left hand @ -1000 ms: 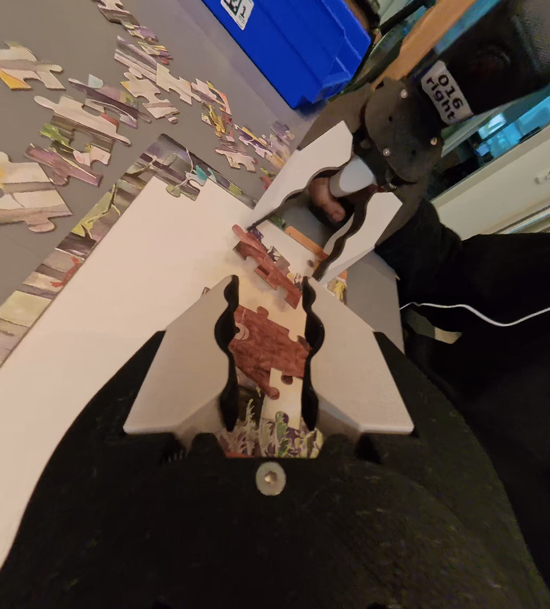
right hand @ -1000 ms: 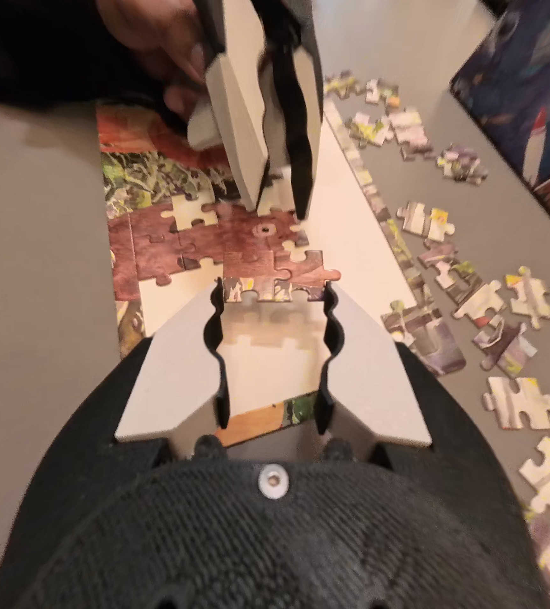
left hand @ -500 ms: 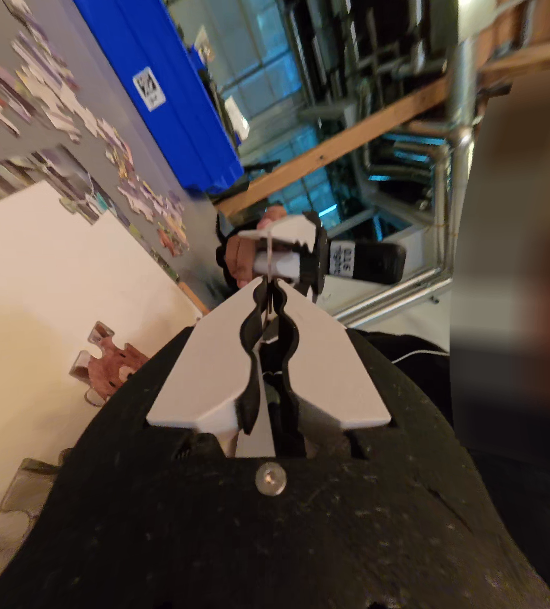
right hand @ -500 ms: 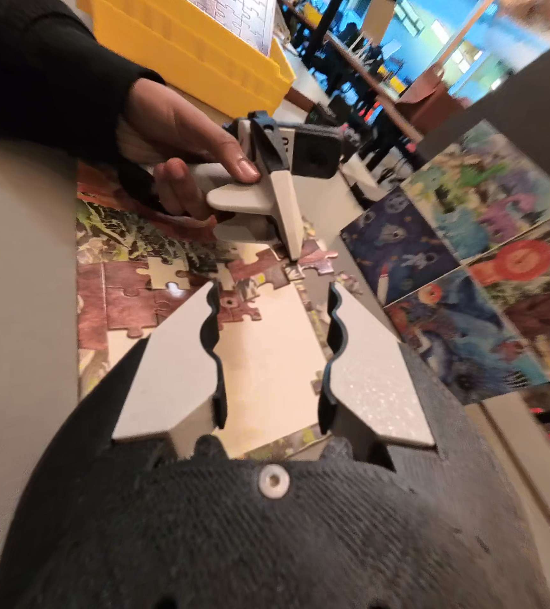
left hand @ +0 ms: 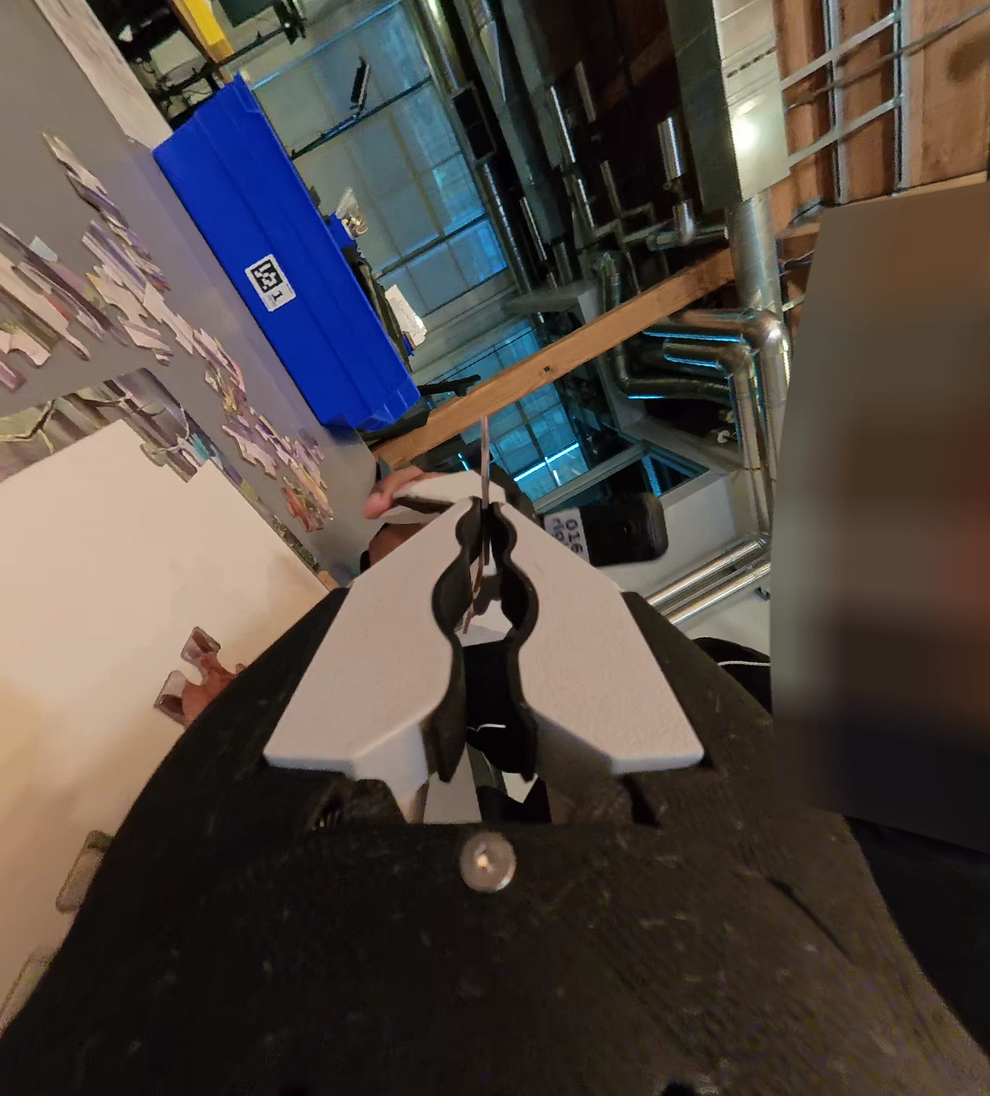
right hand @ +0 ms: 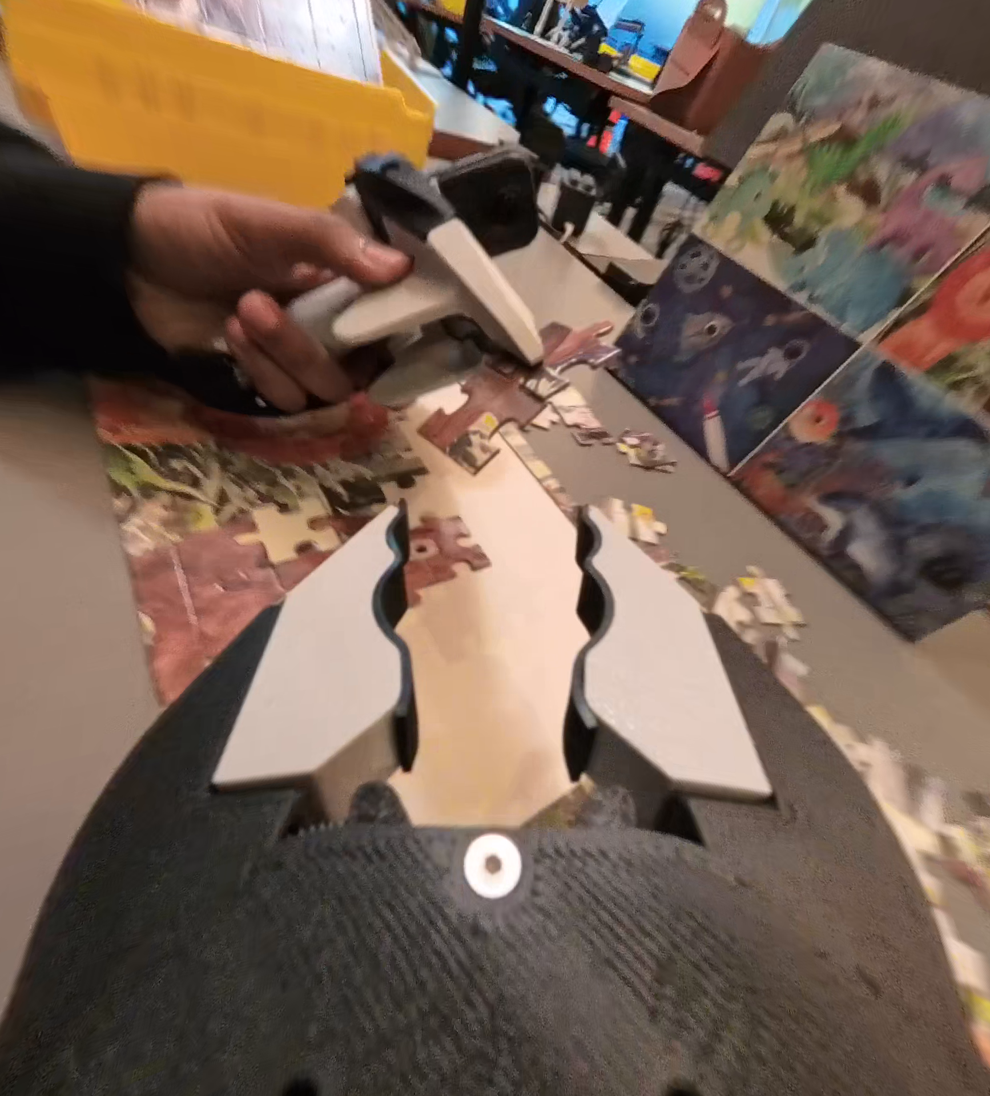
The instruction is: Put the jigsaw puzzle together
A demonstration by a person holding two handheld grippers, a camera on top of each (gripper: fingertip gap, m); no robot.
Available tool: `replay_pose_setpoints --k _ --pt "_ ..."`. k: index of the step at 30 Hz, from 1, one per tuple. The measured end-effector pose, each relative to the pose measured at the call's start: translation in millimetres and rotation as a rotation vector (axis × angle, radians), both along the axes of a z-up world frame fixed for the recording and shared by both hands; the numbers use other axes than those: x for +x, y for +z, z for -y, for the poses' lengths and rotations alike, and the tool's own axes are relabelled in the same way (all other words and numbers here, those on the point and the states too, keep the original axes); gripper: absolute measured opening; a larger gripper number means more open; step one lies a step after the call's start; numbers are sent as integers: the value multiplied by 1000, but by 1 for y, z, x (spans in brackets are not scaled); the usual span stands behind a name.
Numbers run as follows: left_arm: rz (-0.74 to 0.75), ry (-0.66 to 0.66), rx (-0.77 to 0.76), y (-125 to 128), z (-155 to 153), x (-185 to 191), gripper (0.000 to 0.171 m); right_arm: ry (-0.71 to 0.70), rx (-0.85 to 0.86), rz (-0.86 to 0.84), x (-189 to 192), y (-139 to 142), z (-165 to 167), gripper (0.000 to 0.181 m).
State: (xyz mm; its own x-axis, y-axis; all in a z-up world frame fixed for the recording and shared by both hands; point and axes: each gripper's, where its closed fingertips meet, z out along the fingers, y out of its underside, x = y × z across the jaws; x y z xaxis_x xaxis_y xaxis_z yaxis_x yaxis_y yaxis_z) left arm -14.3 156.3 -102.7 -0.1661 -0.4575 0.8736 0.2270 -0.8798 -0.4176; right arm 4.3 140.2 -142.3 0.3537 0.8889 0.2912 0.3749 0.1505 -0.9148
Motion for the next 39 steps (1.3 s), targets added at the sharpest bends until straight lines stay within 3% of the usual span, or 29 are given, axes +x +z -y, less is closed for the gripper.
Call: replay_pose_setpoints --k 4,9,17,20,22,24,27,31,34,39 --pt "17 -49 10 3 9 8 0 111 -262 -209 -2 21 12 46" --pt "-17 -73 60 4 18 17 0 214 -434 -234 -5 17 24 4" --pt "-145 19 307 9 21 18 0 283 -839 -364 8 19 18 0" --pt "-143 165 462 28 15 4 0 295 -941 -364 12 13 16 0" --pt "-161 228 472 33 7 -5 0 297 -933 -351 17 13 14 0" --pt "-187 223 443 27 3 -8 0 199 -872 -362 33 13 -5 0" --pt "-244 204 400 12 -1 -4 0 -120 -739 -334 85 0 -41 0" --pt "-375 109 339 -16 4 11 0 -433 -757 -347 160 -16 -34 0" --pt "-428 22 308 -32 15 23 0 -510 -901 -355 188 -36 -1 0" --pt "-453 -24 280 -40 20 34 0 -455 -1085 -371 186 -57 38 0"
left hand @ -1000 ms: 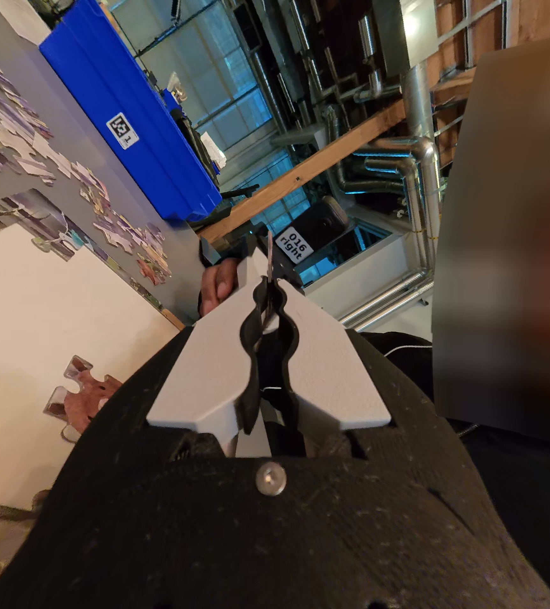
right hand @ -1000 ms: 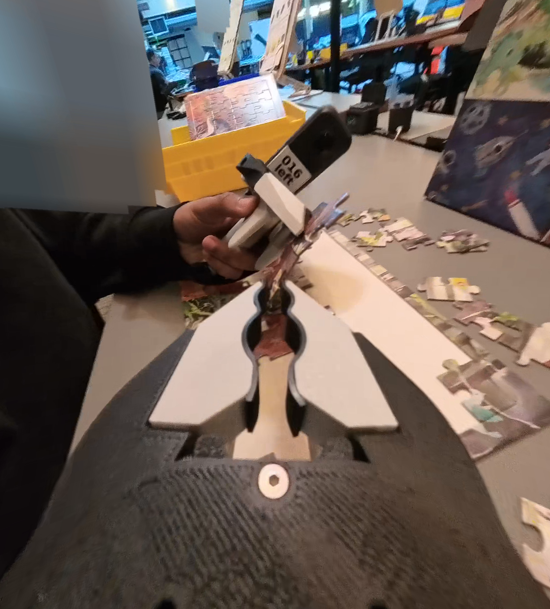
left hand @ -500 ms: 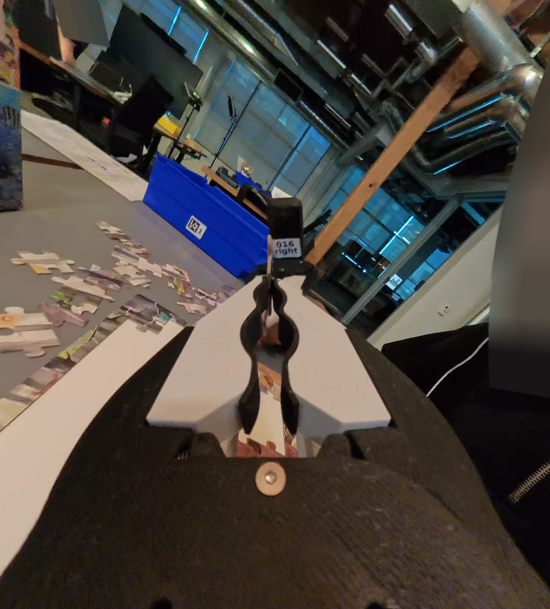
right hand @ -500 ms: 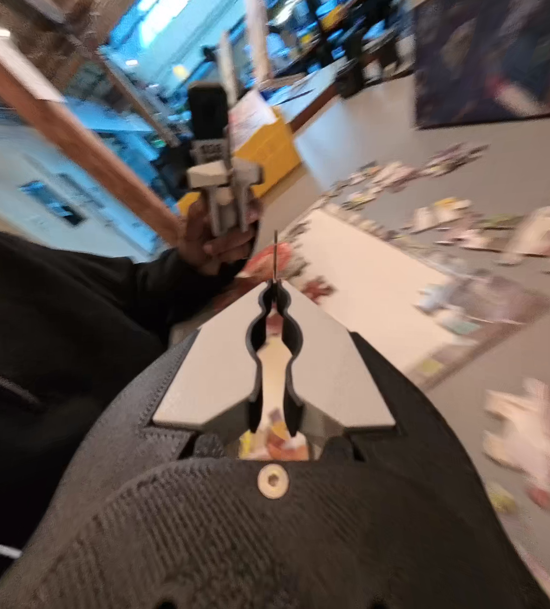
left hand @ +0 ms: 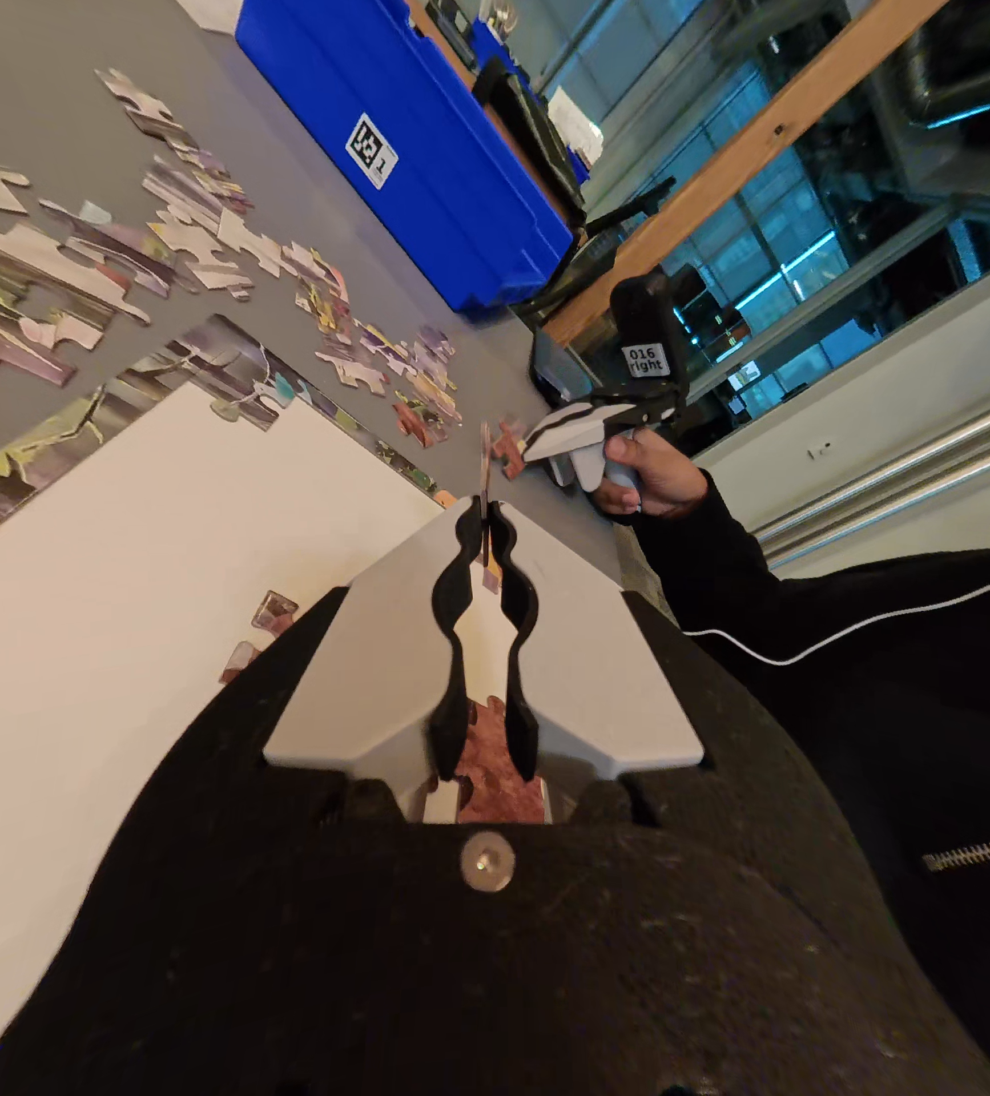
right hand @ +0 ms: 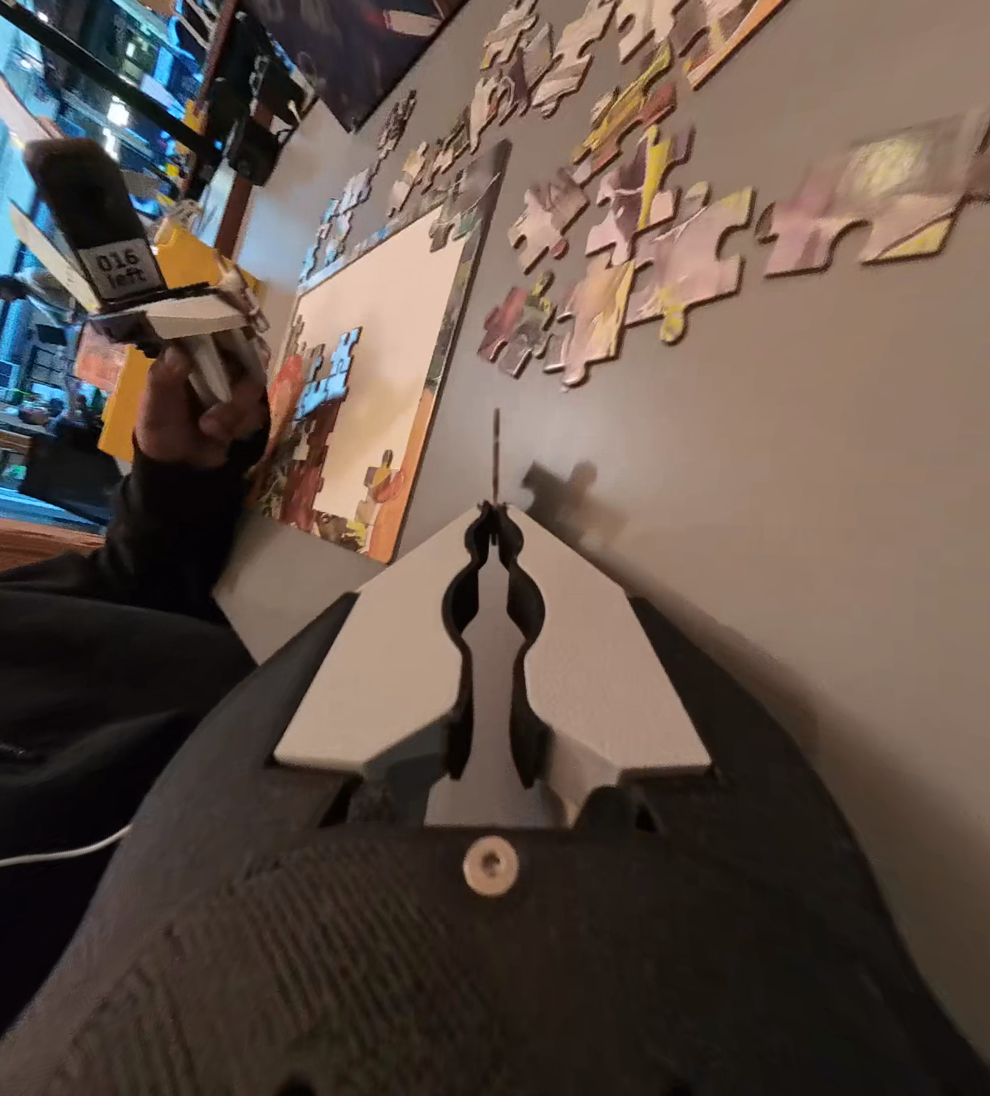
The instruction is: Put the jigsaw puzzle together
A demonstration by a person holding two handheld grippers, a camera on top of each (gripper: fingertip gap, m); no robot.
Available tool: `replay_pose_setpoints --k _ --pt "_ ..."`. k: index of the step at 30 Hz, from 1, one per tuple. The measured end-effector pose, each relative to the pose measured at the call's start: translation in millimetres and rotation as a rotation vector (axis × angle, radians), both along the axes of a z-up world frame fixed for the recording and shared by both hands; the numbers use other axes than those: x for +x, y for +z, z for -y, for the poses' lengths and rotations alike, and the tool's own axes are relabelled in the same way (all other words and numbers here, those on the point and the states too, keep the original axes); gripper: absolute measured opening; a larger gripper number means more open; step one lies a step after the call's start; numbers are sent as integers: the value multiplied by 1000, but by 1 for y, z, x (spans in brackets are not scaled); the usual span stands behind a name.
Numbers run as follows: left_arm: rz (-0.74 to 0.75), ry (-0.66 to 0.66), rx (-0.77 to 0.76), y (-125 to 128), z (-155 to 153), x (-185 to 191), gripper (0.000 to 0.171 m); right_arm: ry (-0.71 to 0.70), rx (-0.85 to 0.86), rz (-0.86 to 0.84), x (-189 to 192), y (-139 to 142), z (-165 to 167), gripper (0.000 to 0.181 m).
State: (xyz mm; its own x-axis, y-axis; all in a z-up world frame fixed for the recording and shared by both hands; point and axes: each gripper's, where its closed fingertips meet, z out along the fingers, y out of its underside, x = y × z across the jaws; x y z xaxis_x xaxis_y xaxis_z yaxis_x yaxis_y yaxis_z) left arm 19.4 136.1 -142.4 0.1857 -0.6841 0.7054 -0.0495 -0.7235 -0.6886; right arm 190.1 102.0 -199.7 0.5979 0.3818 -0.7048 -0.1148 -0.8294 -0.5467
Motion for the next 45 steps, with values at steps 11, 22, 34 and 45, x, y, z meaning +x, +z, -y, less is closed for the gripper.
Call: replay_pose_setpoints --k 11,22,34,45 --pt "-16 17 -9 -2 -4 7 0 -29 190 264 15 12 -10 38" --pt "-41 -38 -21 -9 5 13 0 411 664 385 -130 49 -46 37" --pt "-98 -11 0 -19 -5 2 15 557 399 -29 -169 49 -51 0" --pt "-209 75 102 -26 -24 -19 25 464 173 134 -155 3 -74 17"
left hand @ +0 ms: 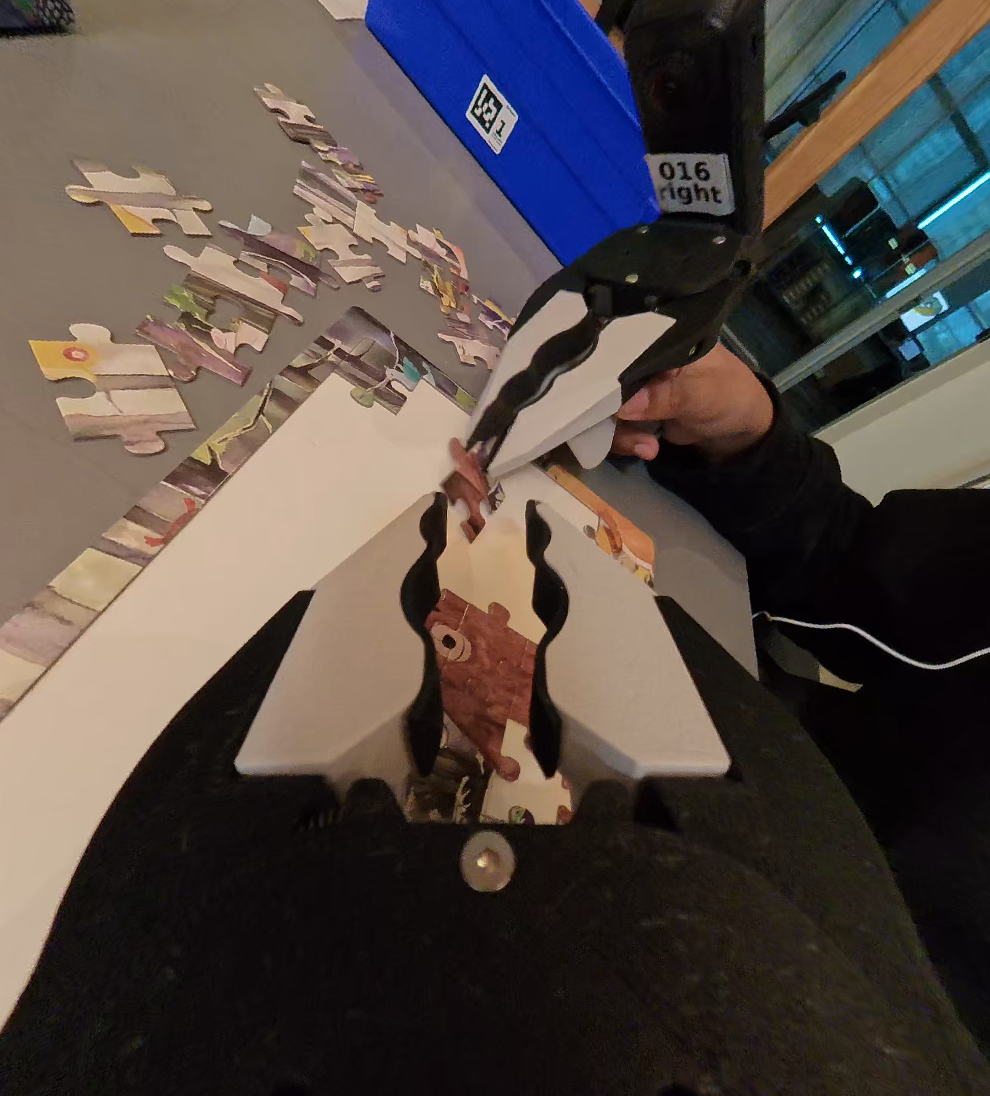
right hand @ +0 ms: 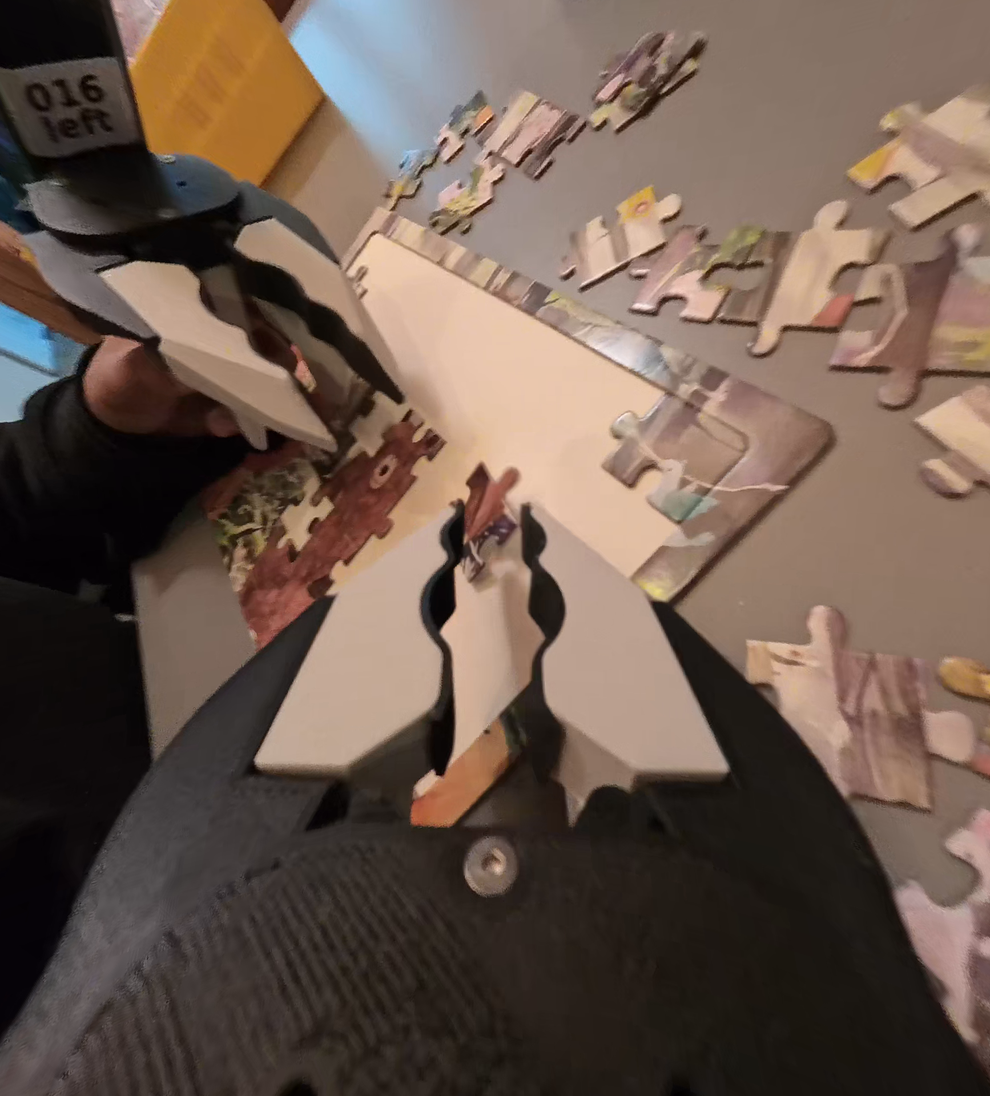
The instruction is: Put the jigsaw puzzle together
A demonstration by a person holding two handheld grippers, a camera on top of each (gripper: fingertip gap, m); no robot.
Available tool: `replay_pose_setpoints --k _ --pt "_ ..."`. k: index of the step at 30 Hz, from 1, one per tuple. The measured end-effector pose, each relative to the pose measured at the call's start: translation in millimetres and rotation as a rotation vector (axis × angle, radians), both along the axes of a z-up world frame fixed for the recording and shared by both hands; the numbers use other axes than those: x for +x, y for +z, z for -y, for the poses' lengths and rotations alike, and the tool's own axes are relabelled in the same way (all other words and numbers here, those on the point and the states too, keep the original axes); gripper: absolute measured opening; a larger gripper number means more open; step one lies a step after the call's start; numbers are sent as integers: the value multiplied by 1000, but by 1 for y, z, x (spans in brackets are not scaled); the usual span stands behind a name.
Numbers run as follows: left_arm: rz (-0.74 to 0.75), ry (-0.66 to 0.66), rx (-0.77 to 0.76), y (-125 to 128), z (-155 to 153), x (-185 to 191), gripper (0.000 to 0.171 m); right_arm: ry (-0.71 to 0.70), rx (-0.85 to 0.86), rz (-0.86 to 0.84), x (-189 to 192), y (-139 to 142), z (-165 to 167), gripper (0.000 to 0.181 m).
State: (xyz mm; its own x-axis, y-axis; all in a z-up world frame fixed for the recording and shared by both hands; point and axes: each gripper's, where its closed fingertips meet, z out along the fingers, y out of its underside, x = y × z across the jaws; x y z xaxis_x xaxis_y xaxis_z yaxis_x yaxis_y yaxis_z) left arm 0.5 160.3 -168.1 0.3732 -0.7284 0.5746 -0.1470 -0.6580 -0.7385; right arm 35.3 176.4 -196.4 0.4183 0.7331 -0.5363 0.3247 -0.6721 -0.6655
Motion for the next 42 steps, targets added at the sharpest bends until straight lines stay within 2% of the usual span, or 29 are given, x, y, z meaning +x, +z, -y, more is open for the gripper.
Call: replay_pose_setpoints --k 2,5,9,12,14,16,17,19,20,22,25,28,36,42 --pt "-17 -6 14 -2 1 1 23 -38 75 20 6 4 -9 26" --pt "-20 -6 38 0 1 1 18 -80 162 -3 17 19 -19 25" --pt "-34 -4 39 -1 1 -1 18 5 204 -91 19 34 -5 24" --pt "-36 -10 38 -2 3 0 18 33 265 12 16 22 -2 41" --pt "-42 -14 45 -2 4 1 18 -60 456 110 26 32 -19 40" --pt "-49 -18 59 -2 6 1 18 -217 665 107 53 62 -39 33" --pt "-54 -20 68 -2 6 1 18 -274 715 73 68 75 -45 32" --pt "-68 -27 82 -2 8 0 18 -302 696 6 93 84 -51 36" --pt "-81 -28 92 -2 8 -1 18 -278 649 -13 103 80 -50 37" --pt "-104 -9 126 0 4 -6 18 -140 564 -35 110 67 -34 37" --pt "-96 11 142 4 0 -11 18 82 545 63 113 35 -3 31" --pt "-89 5 129 1 0 -10 18 158 510 131 109 17 7 32" --pt "-119 -15 136 -5 2 -8 18 209 422 258 109 -14 11 40" --pt "-105 -28 150 1 6 -5 18 188 453 295 111 -16 6 29"
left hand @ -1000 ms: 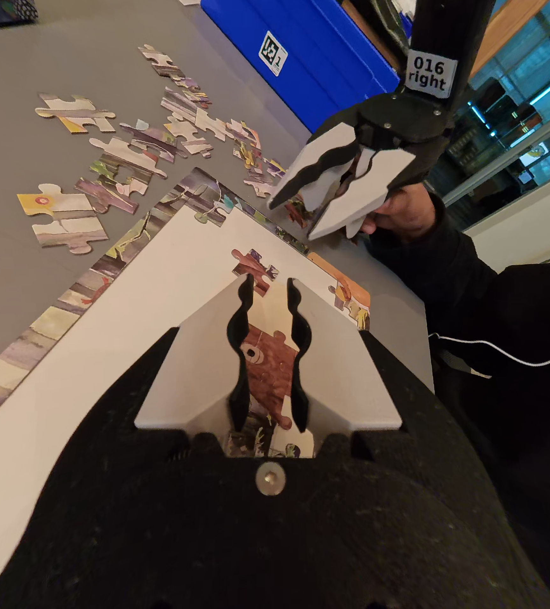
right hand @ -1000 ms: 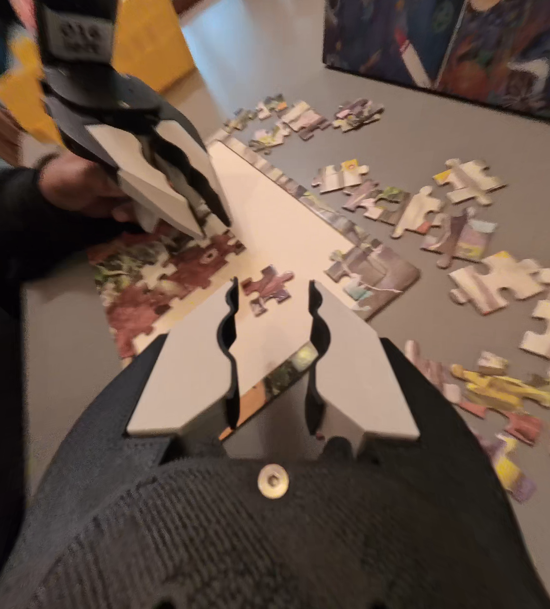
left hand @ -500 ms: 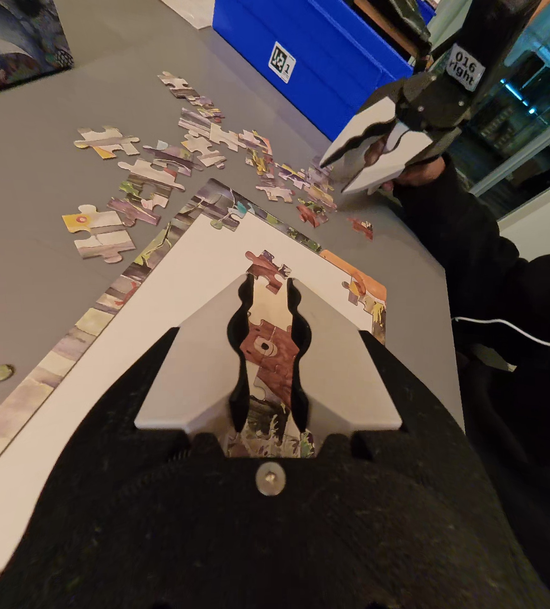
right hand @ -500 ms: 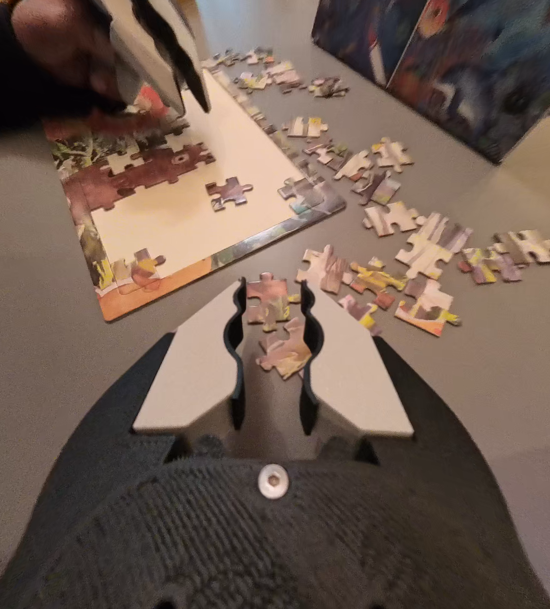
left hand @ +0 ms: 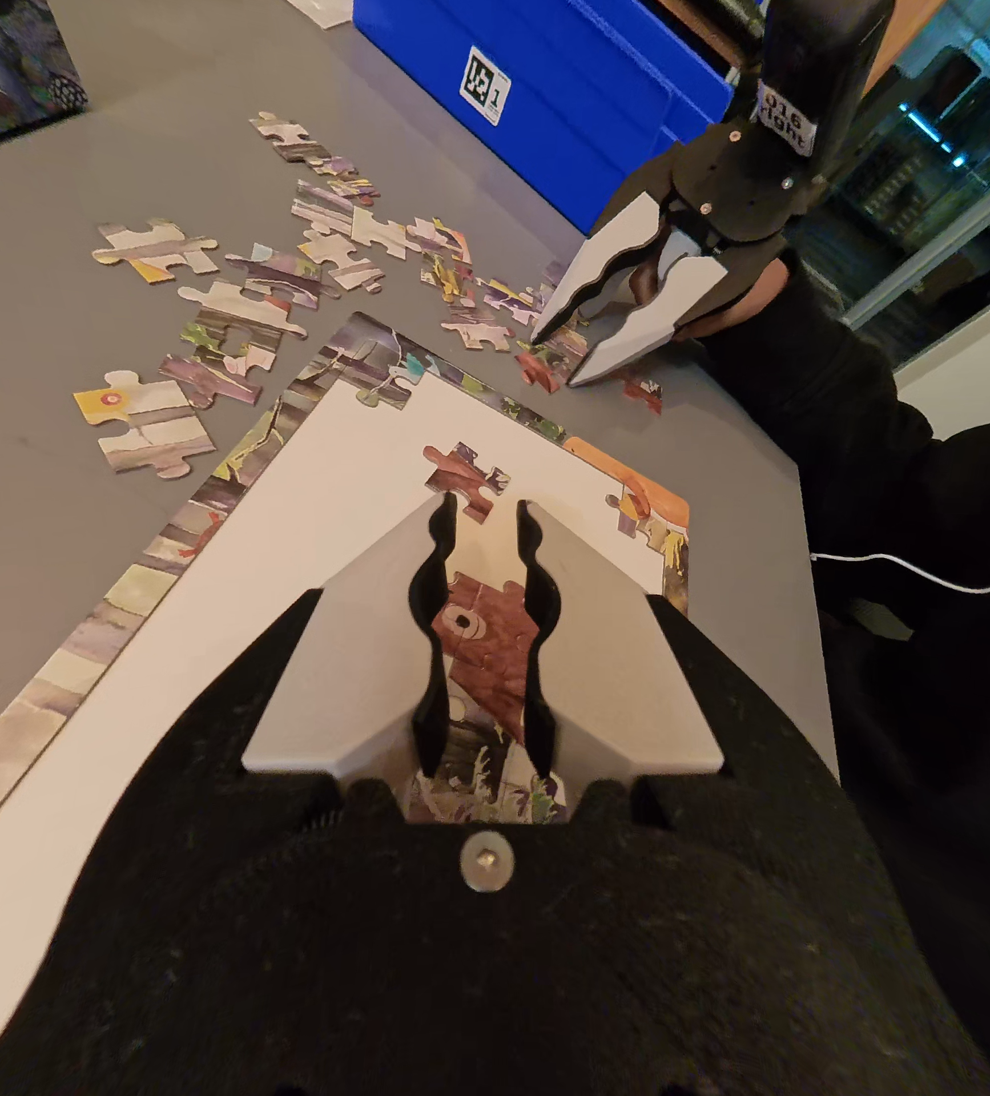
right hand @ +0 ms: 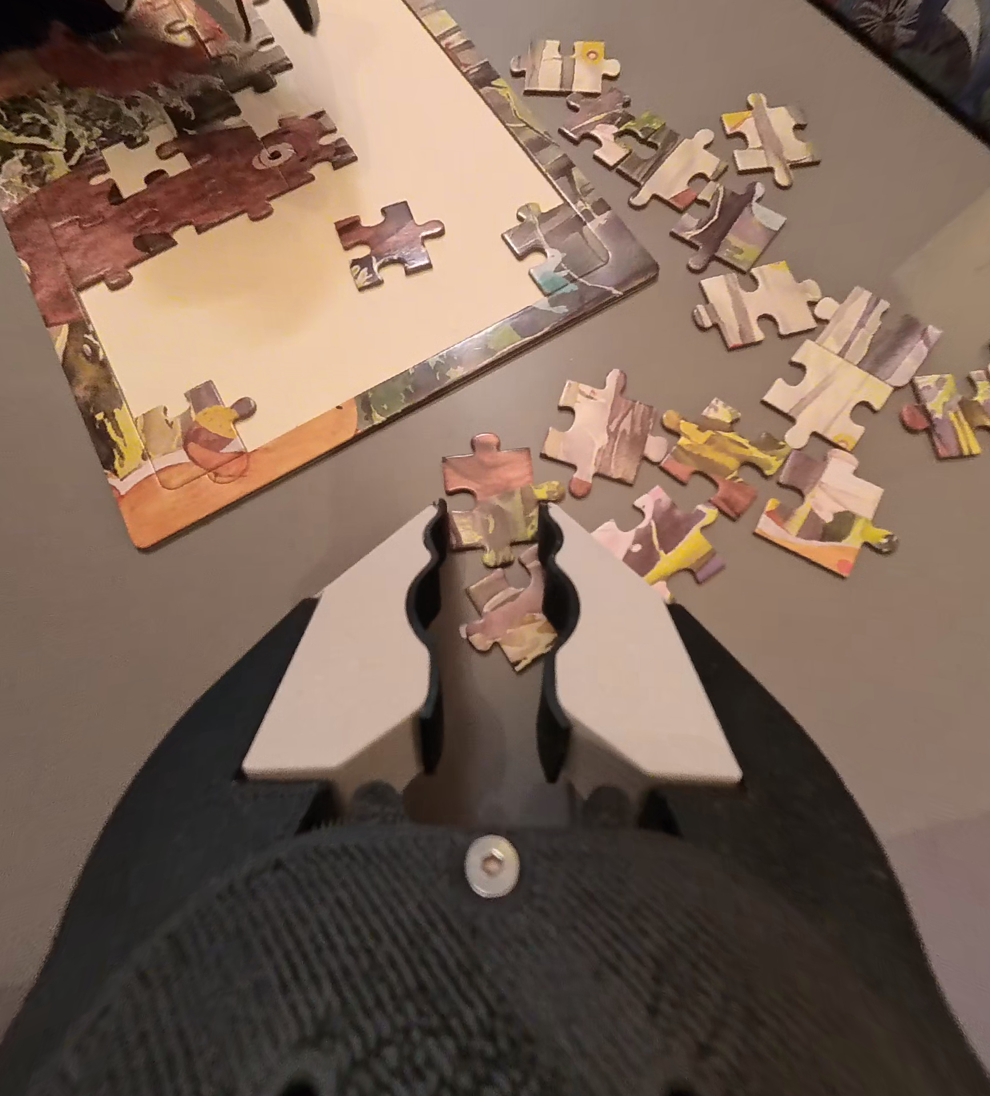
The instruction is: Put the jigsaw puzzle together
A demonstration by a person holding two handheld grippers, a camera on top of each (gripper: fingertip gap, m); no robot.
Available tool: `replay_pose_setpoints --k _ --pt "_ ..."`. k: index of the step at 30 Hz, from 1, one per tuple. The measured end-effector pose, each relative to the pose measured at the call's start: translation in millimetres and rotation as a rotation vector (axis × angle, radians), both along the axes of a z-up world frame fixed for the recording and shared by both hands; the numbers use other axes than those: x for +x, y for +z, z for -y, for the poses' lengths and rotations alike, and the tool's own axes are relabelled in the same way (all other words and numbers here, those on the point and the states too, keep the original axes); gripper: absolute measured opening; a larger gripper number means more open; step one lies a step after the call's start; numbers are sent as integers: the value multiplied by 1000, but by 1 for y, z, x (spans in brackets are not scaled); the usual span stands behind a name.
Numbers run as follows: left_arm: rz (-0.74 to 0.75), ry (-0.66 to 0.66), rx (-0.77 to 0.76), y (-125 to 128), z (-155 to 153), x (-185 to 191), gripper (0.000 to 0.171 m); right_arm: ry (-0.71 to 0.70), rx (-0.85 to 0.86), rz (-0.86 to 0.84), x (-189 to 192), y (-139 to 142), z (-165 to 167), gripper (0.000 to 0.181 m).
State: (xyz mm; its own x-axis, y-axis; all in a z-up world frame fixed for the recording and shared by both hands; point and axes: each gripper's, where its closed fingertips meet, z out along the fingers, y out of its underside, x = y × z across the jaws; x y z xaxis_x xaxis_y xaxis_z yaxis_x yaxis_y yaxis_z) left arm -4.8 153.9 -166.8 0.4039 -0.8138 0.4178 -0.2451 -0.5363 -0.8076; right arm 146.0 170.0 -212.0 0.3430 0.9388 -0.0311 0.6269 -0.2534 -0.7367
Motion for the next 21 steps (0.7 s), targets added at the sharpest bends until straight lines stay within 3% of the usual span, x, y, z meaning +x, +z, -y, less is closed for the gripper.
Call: replay_pose_setpoints --k 10,13,21 --pt "26 39 19 8 -7 -8 18 24 -24 -47 -4 6 5 27" --pt "34 46 19 10 -8 -9 18 46 -14 -104 -6 17 8 14" --pt "33 54 20 10 -10 -11 17 7 -2 -97 -4 15 1 34"
